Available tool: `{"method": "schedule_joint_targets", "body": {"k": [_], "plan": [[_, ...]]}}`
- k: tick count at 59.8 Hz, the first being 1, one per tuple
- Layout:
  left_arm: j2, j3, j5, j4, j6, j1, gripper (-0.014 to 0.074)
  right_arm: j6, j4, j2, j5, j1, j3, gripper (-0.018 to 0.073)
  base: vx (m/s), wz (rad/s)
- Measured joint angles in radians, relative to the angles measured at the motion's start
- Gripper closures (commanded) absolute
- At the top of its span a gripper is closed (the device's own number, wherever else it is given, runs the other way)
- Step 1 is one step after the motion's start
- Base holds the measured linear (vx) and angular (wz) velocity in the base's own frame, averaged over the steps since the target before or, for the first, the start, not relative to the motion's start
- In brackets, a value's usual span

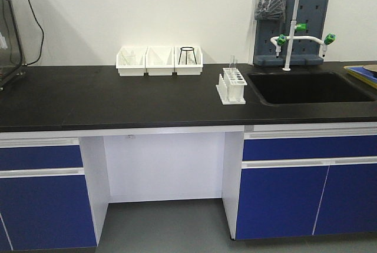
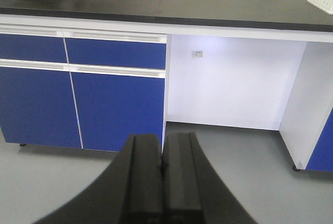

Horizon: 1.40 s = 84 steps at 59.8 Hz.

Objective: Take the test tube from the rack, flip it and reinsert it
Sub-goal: 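Drive the base toward the white test tube rack beside the sink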

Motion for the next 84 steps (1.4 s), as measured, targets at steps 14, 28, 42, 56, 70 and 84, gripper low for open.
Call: {"method": "schedule_joint_targets", "body": {"k": [14, 28, 42, 56, 70, 84], "plan": [[0.0, 0.0, 0.0, 0.0, 0.0, 0.0, 0.0603, 0.0, 0.0, 0.0, 0.0, 0.0, 0.0, 0.0571, 0.0, 0.0], [0.0, 0.0, 0.0, 0.0, 0.0, 0.0, 0.0603, 0.0, 0.0, 0.0, 0.0, 0.0, 0.0, 0.0571, 0.0, 0.0], [0.0, 0.0, 0.0, 0.0, 0.0, 0.0, 0.0603, 0.0, 0.0, 0.0, 0.0, 0.0, 0.0, 0.0571, 0.0, 0.0], [0.0, 0.0, 0.0, 0.0, 0.0, 0.0, 0.0603, 0.0, 0.0, 0.0, 0.0, 0.0, 0.0, 0.0571, 0.02, 0.0], [0.0, 0.0, 0.0, 0.0, 0.0, 0.0, 0.0603, 0.0, 0.0, 0.0, 0.001, 0.0, 0.0, 0.0571, 0.13, -0.03], [0.0, 0.0, 0.0, 0.0, 0.0, 0.0, 0.0603, 0.0, 0.0, 0.0, 0.001, 0.0, 0.0, 0.0571, 0.31, -0.09]]}}
